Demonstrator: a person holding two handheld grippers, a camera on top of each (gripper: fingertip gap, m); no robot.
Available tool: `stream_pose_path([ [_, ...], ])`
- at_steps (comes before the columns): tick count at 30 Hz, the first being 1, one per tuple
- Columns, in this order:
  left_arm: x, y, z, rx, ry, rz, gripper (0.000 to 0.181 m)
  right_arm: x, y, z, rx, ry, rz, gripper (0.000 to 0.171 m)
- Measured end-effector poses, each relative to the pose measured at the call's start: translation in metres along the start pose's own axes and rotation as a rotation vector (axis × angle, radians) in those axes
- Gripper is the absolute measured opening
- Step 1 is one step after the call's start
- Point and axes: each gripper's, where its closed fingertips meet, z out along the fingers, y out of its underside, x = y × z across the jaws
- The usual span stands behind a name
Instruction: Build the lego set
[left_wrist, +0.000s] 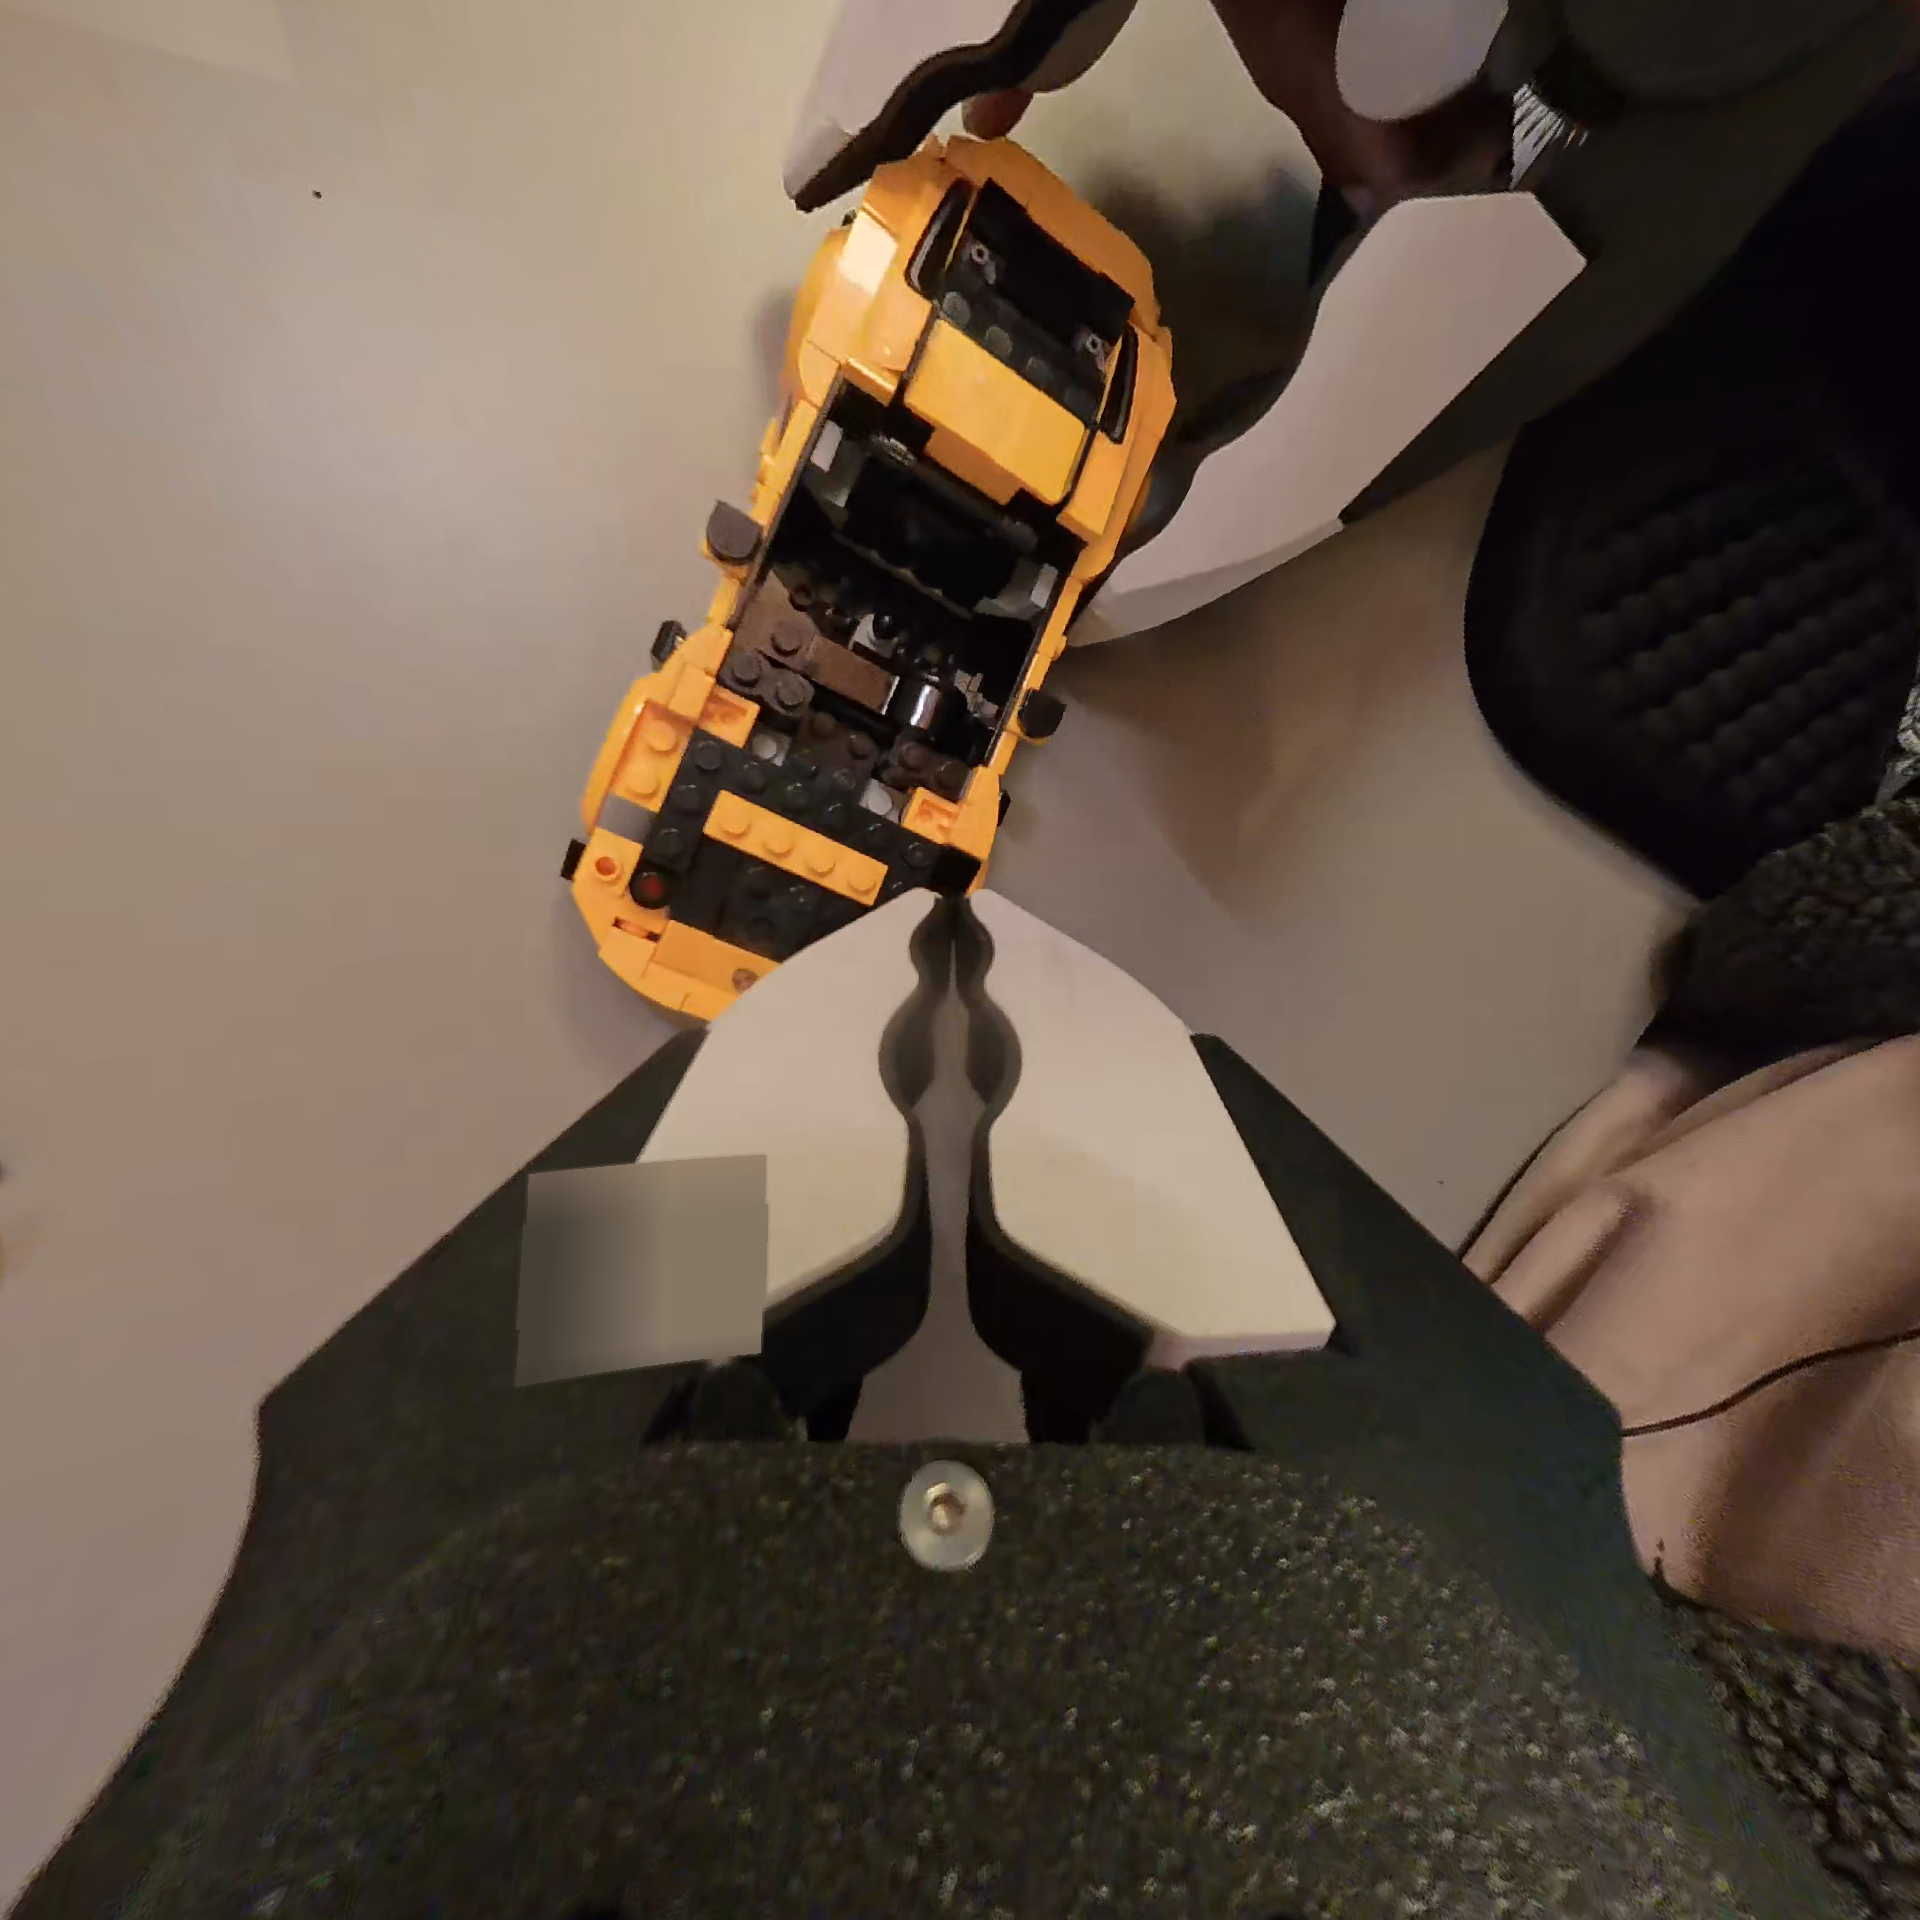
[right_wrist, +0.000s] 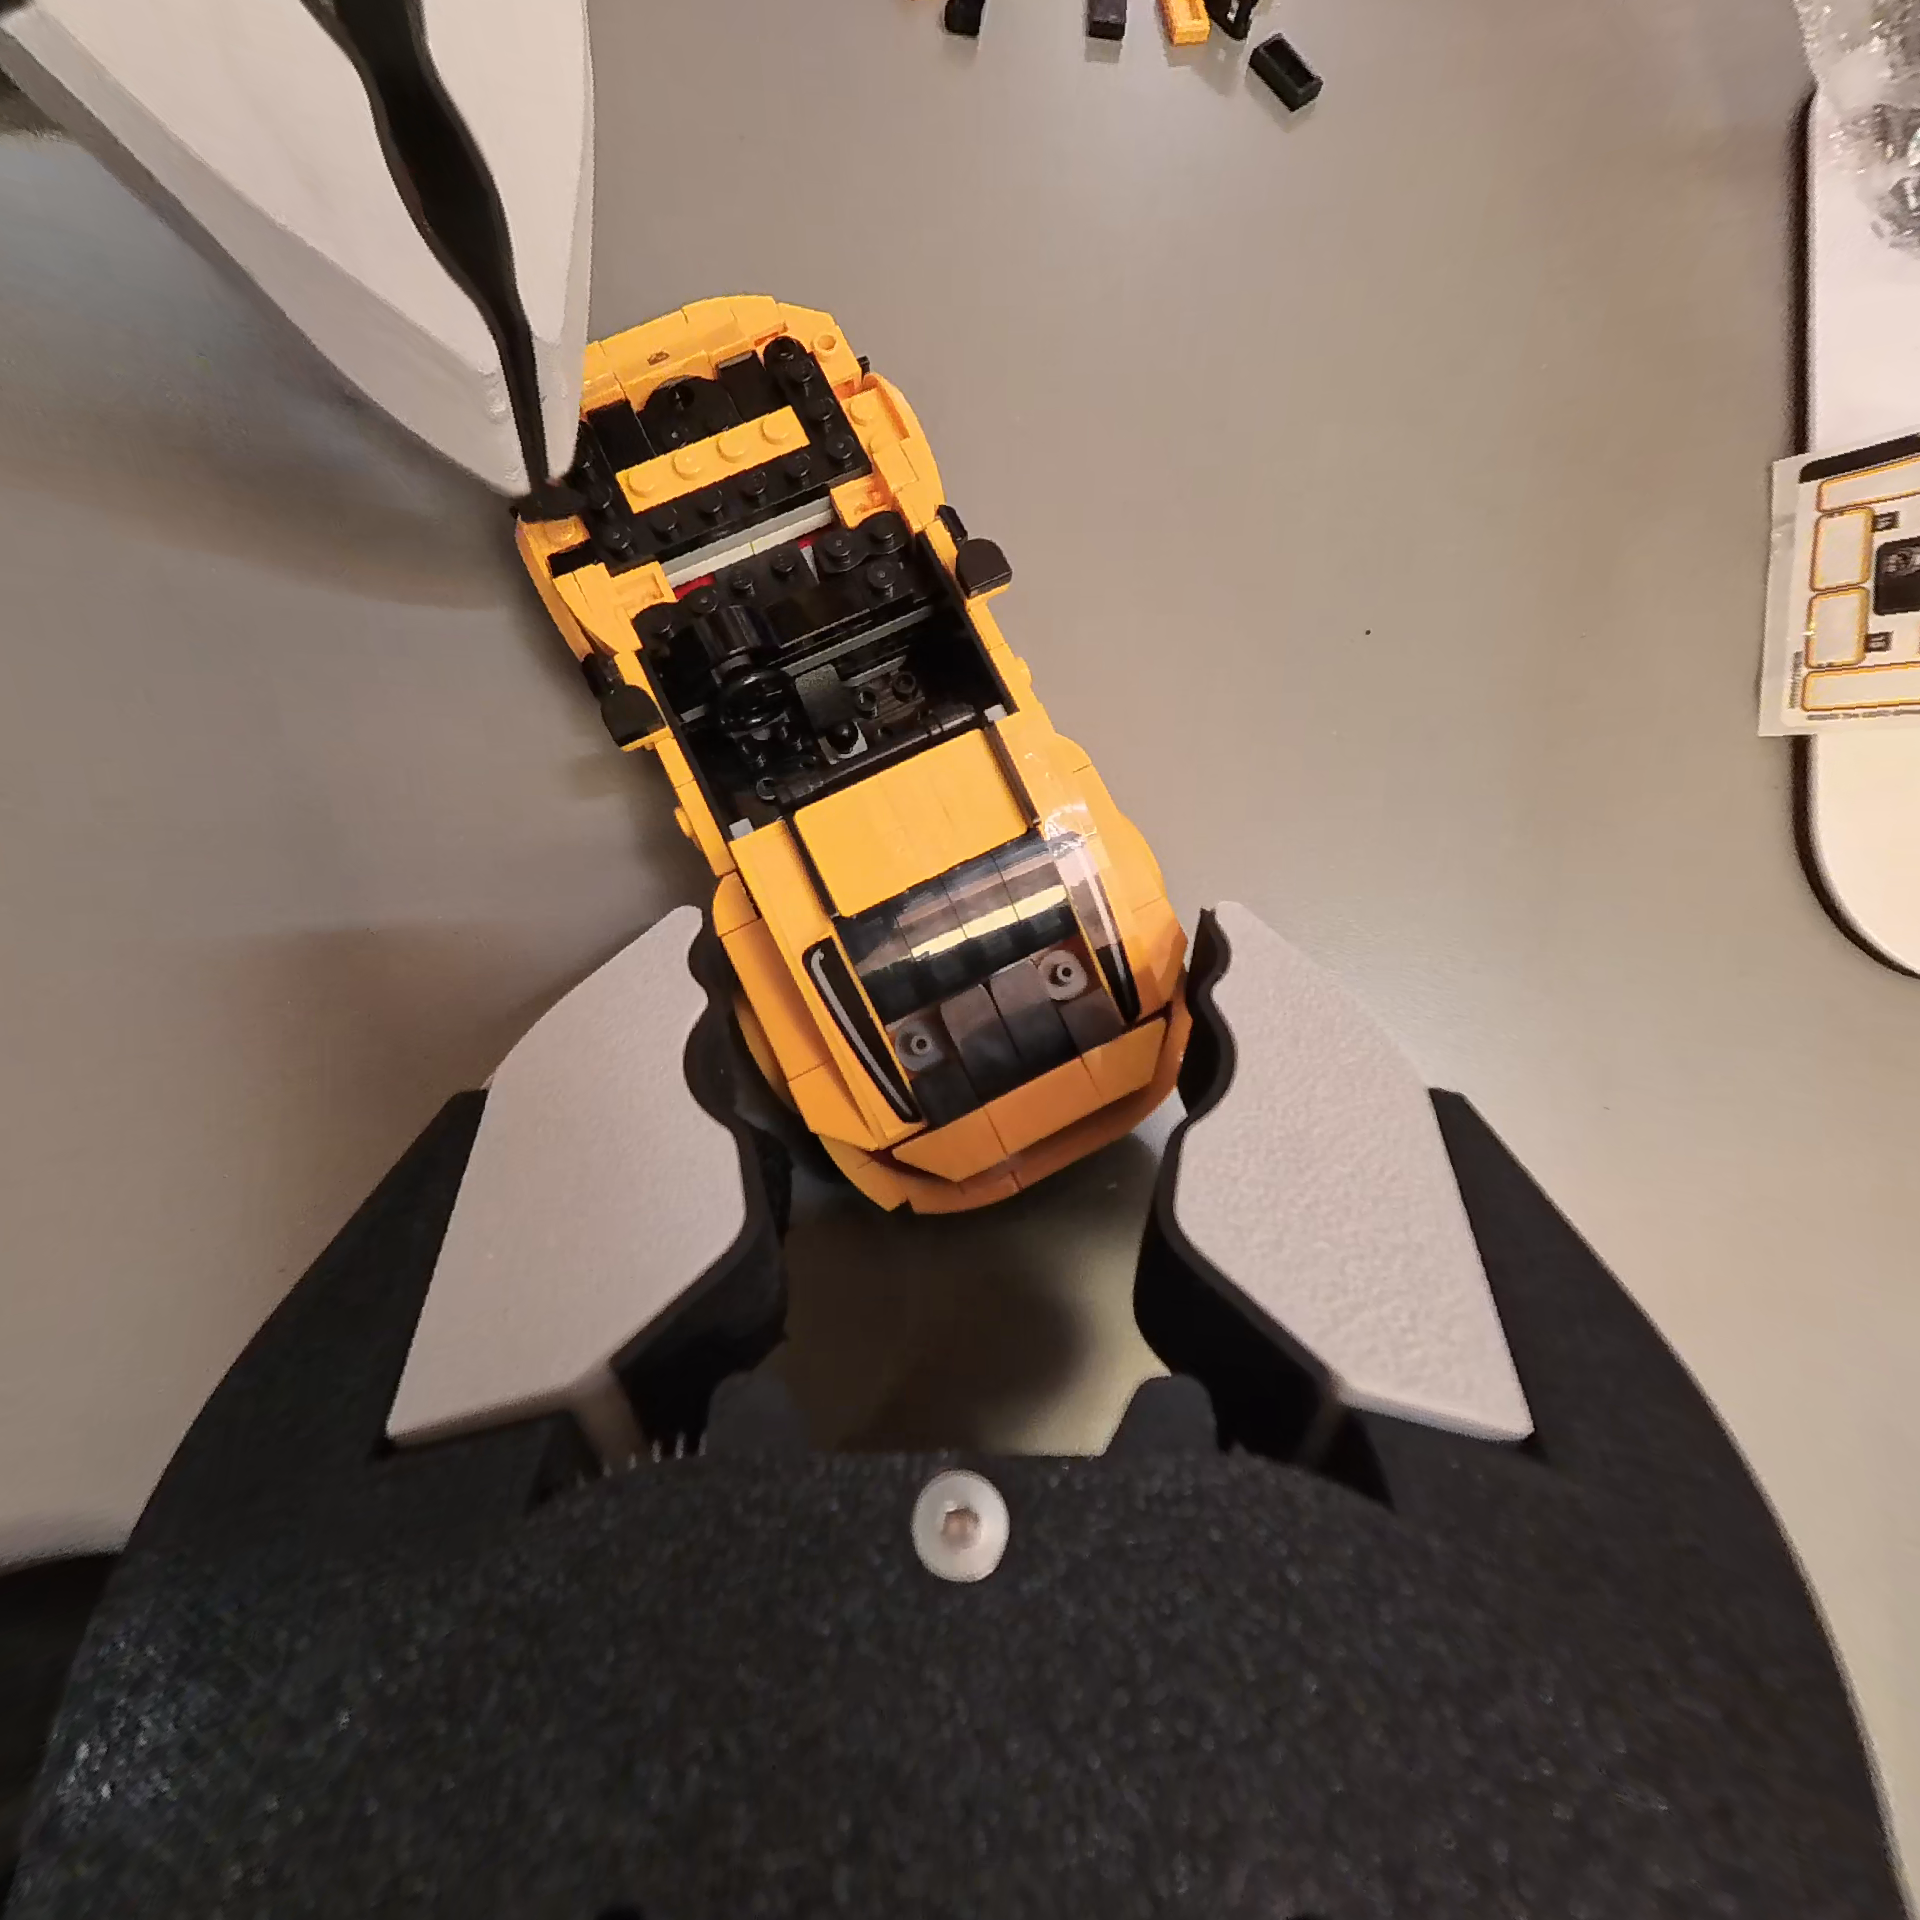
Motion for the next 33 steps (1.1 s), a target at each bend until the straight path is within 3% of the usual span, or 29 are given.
stream_pose_path([
  [11,0.006,-0.007,0.002,0.027,0.016,0.021,0.001,0.000,0.000,0.000,0.001,0.000,0.001,0.084],
  [26,-0.004,0.015,-0.011,-0.117,-0.175,0.683,0.006,0.000,0.000,0.000,0.010,-0.006,-0.001,0.084],
  [33,0.018,0.055,0.001,-0.118,-0.085,0.597,0.011,0.001,0.000,0.000,0.021,-0.008,-0.012,0.084],
])
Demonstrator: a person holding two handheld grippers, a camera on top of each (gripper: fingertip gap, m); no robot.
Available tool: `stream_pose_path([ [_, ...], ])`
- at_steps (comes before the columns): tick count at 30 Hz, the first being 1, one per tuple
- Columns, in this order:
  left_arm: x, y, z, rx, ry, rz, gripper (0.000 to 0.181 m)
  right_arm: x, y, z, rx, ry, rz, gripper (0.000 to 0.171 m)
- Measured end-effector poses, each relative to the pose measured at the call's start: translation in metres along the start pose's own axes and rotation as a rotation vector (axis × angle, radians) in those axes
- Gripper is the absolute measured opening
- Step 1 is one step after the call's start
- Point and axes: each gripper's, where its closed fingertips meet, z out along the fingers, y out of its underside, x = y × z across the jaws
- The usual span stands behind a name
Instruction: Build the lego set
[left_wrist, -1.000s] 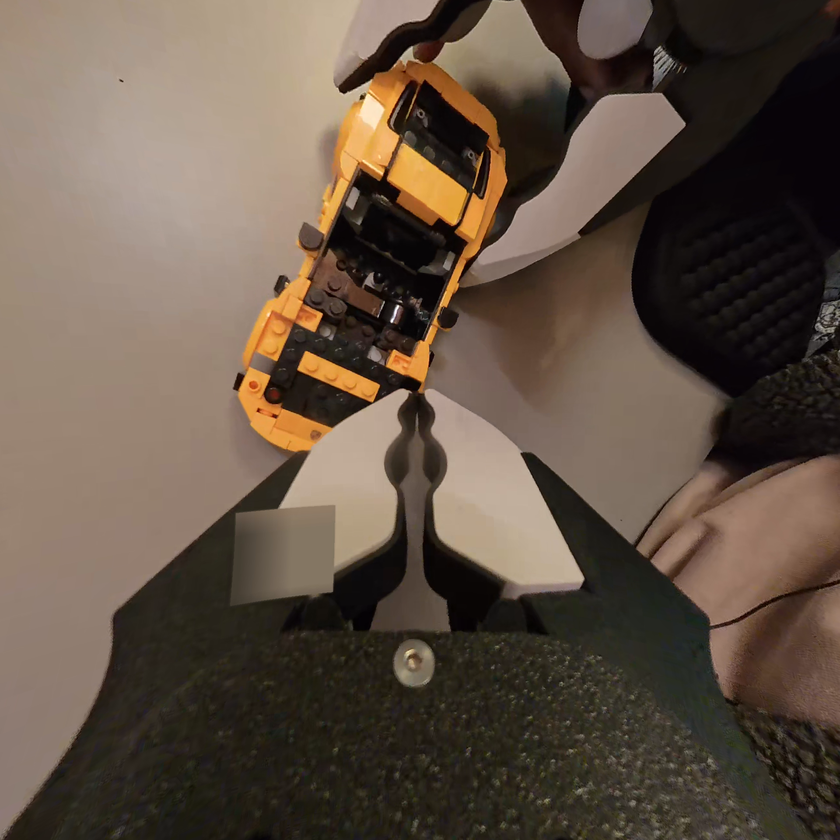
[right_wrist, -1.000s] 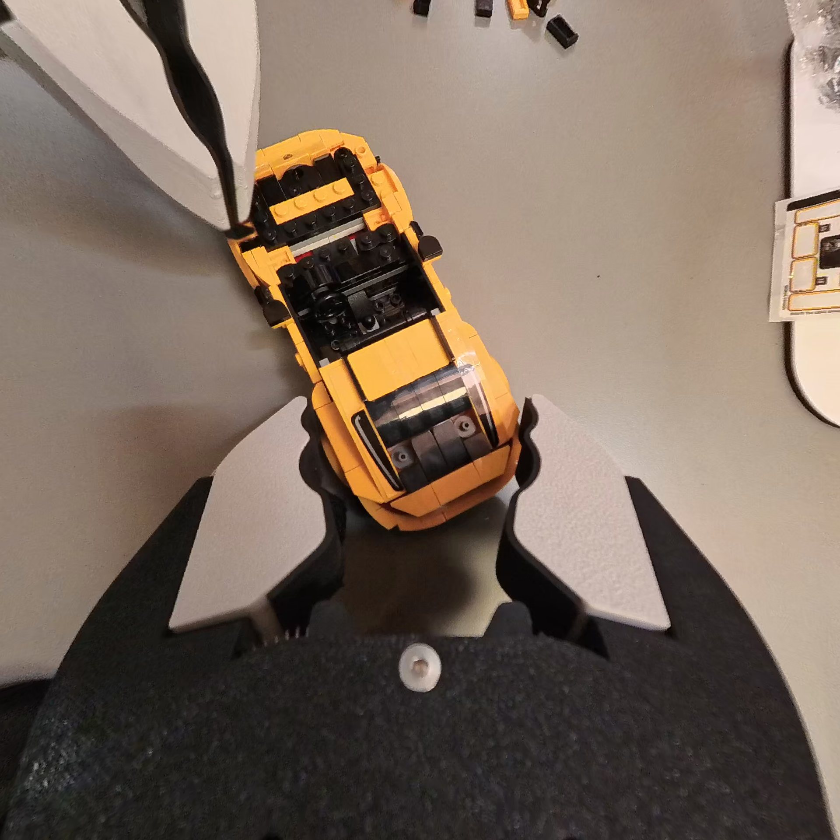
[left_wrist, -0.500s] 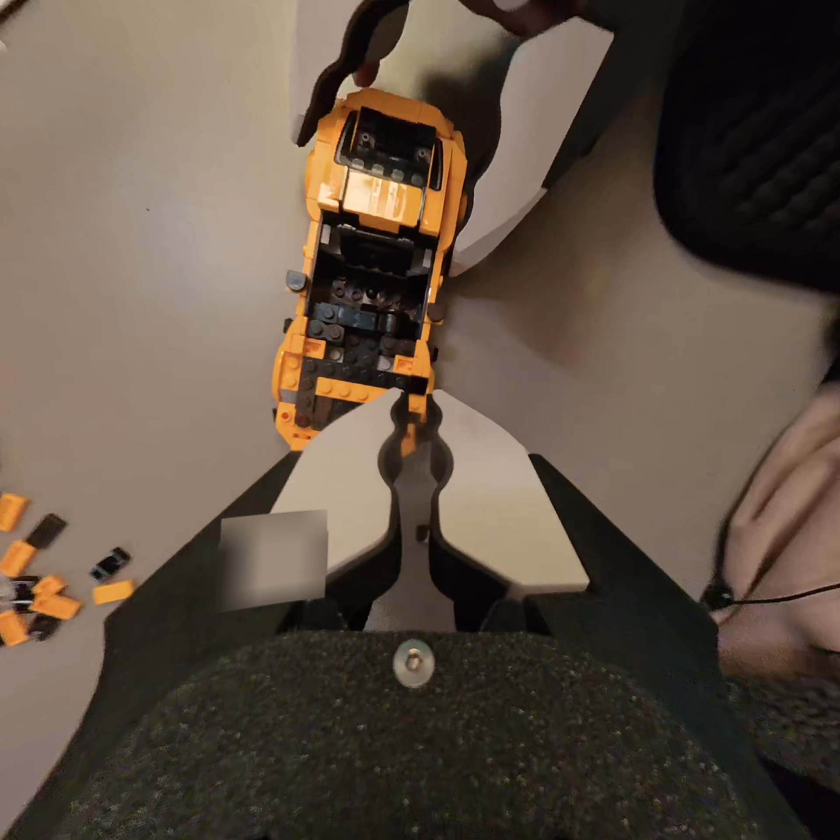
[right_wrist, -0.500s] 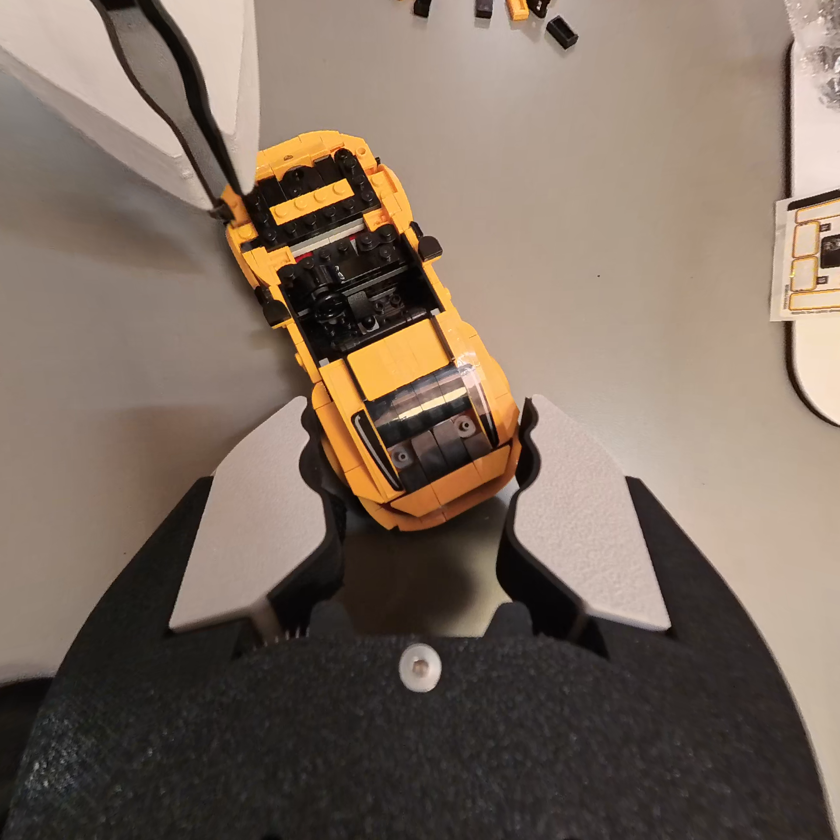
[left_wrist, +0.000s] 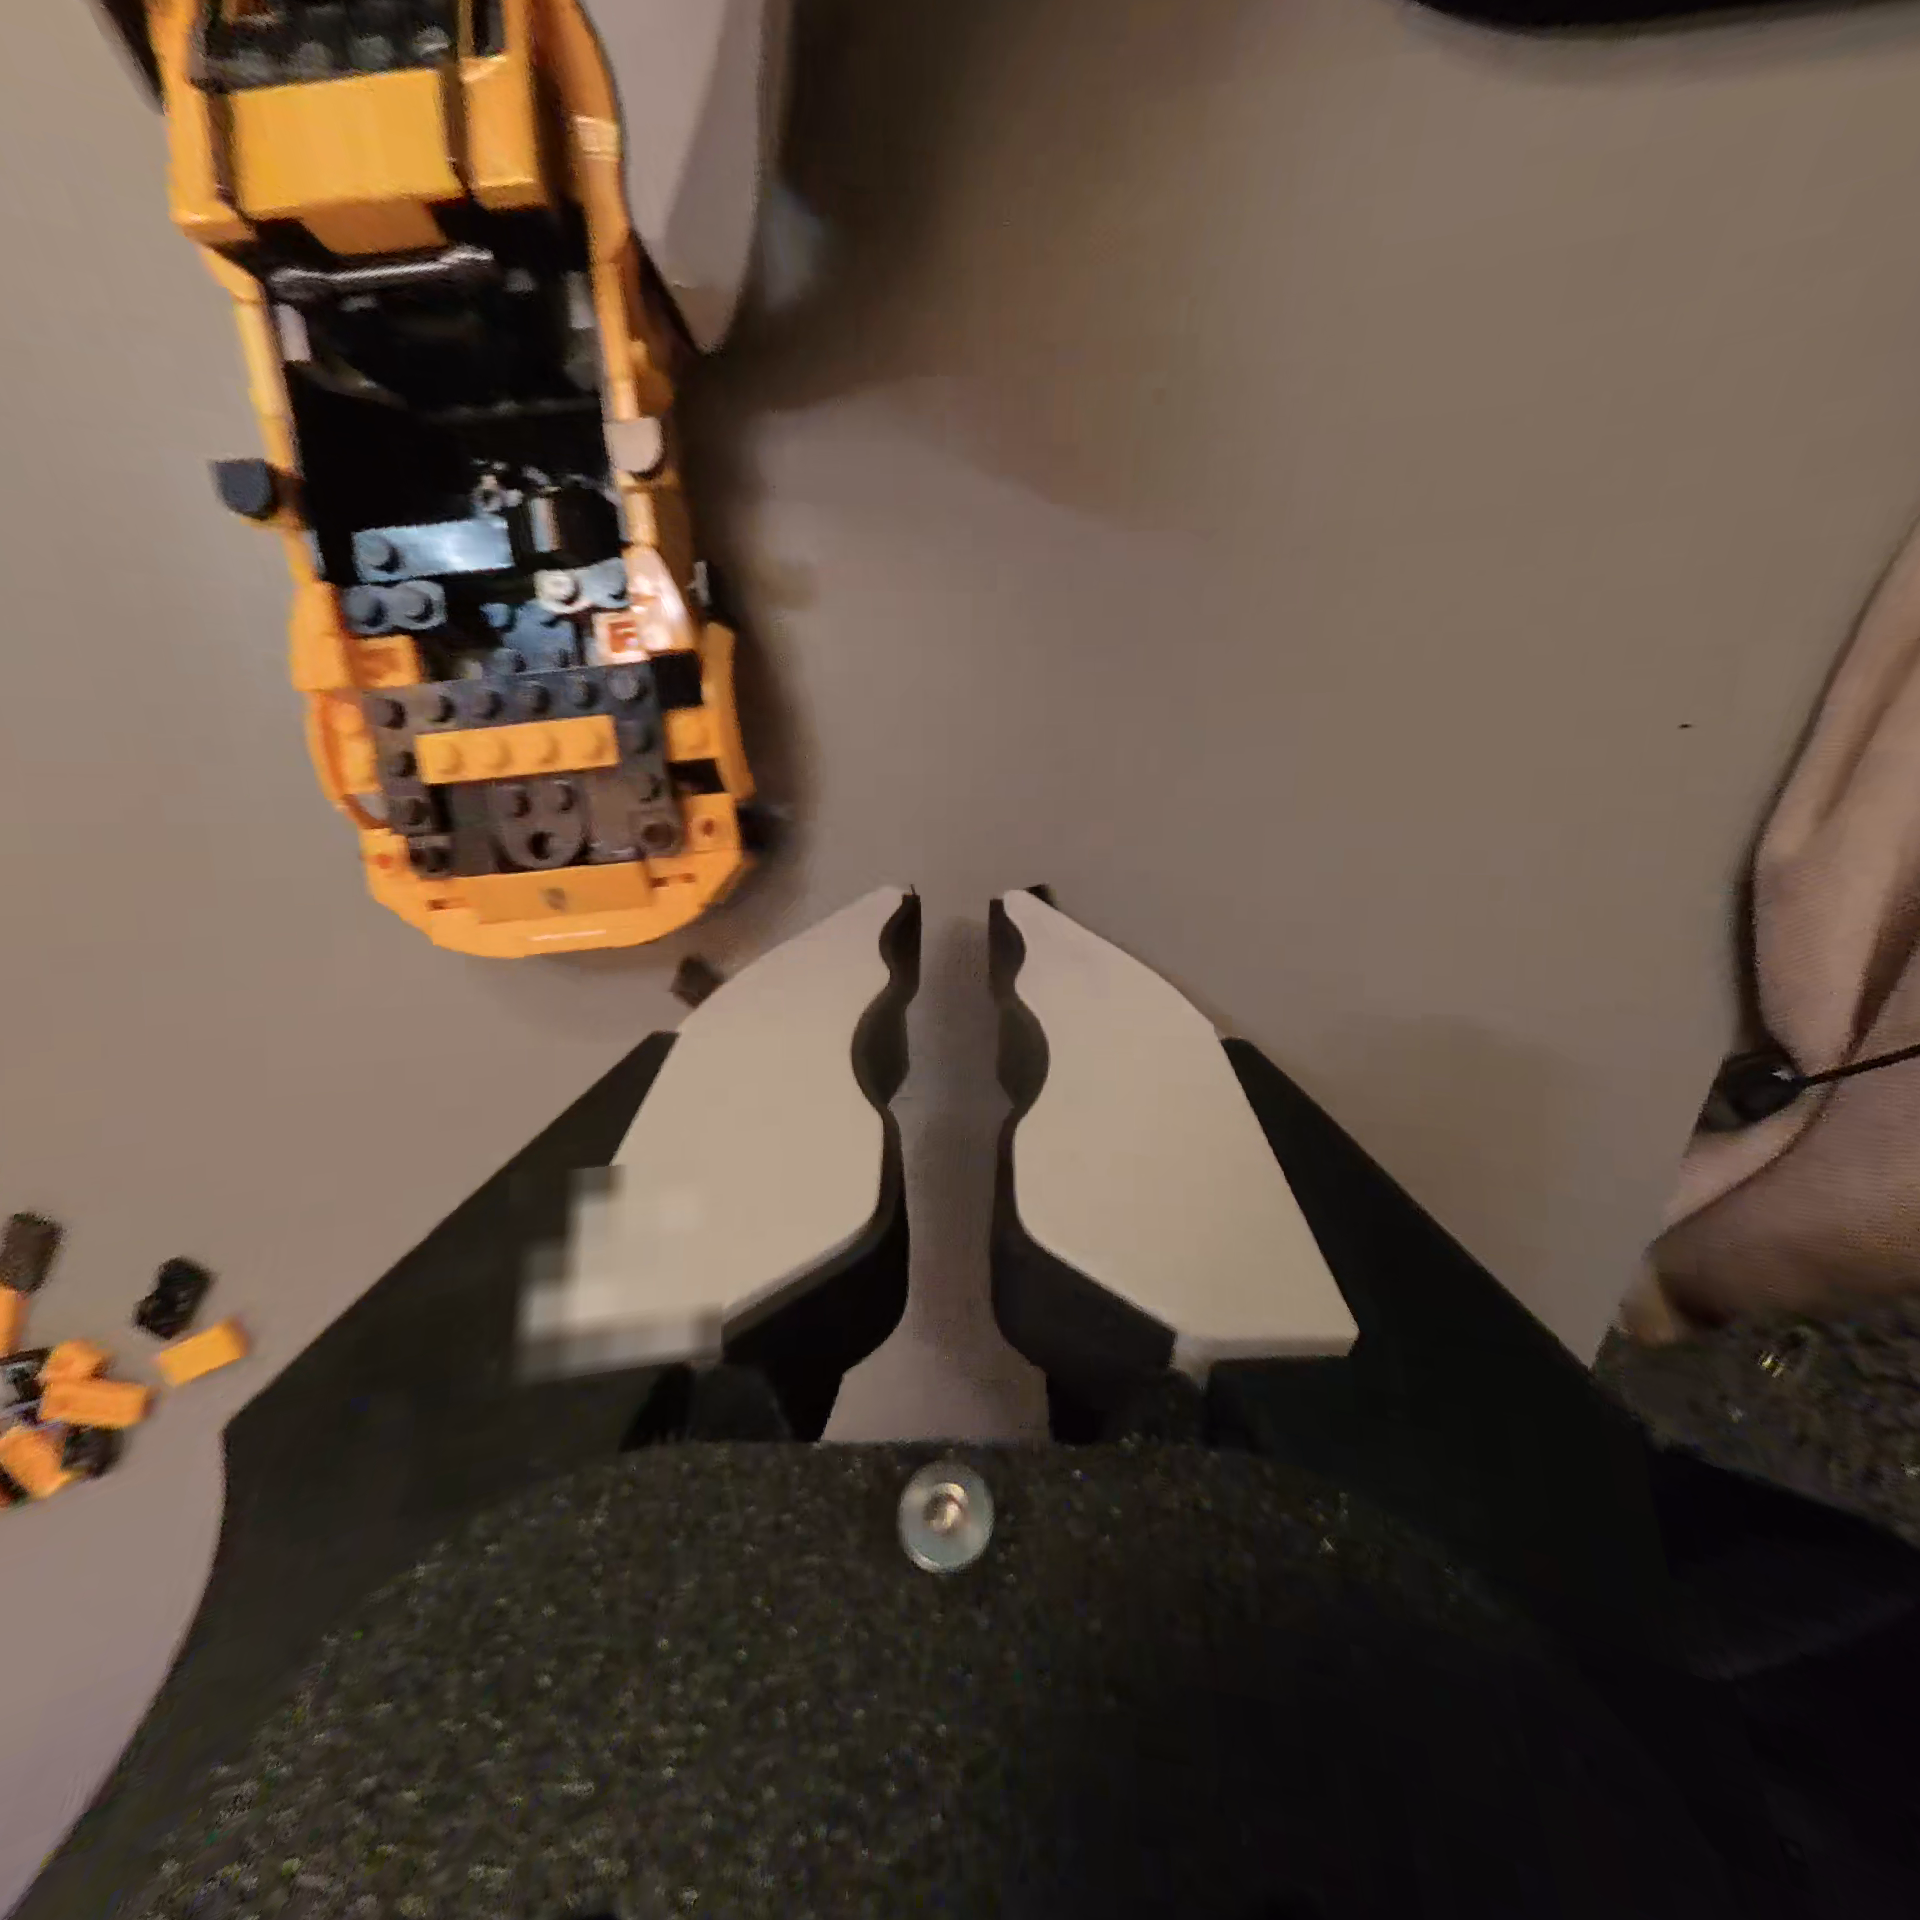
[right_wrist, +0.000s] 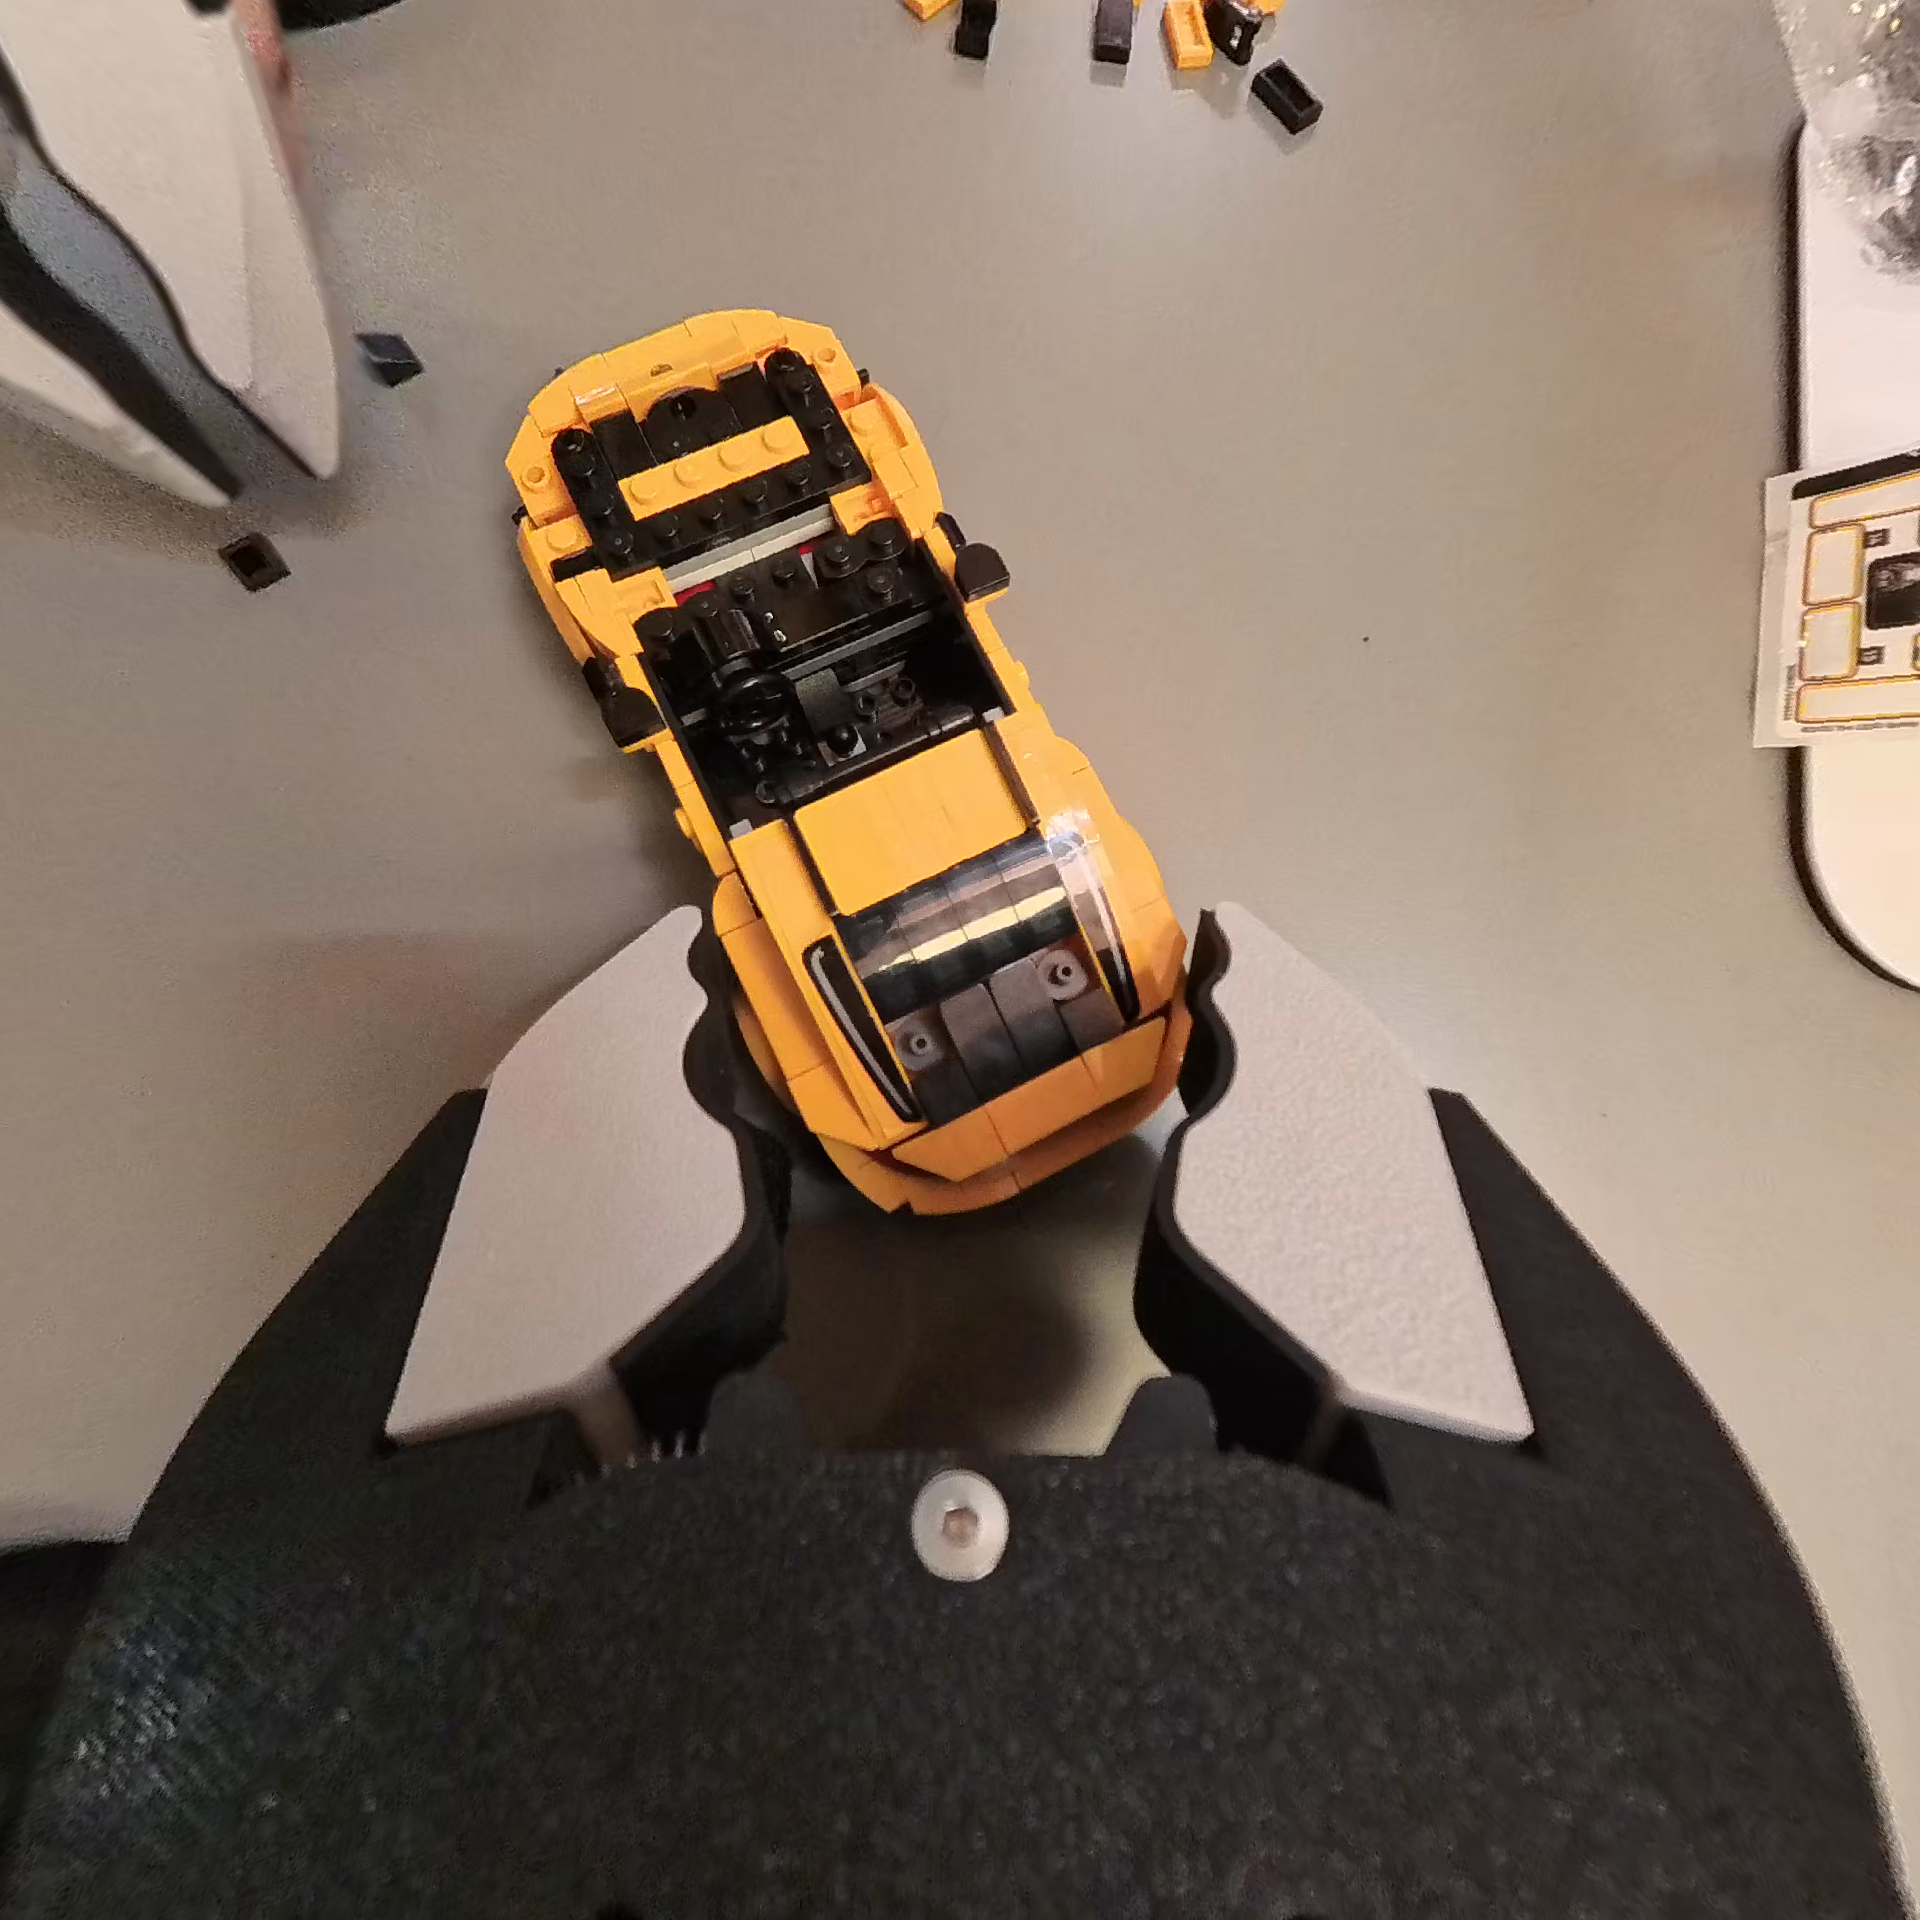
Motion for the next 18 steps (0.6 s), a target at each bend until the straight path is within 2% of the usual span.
stream_pose_path([
  [6,0.010,0.008,0.013,-0.018,-0.010,-0.030,0.022,0.000,0.000,0.000,0.019,0.015,0.005,0.085],
  [18,0.010,0.006,0.015,0.000,-0.013,-0.076,0.016,0.000,0.001,0.001,0.015,0.049,-0.015,0.085],
])
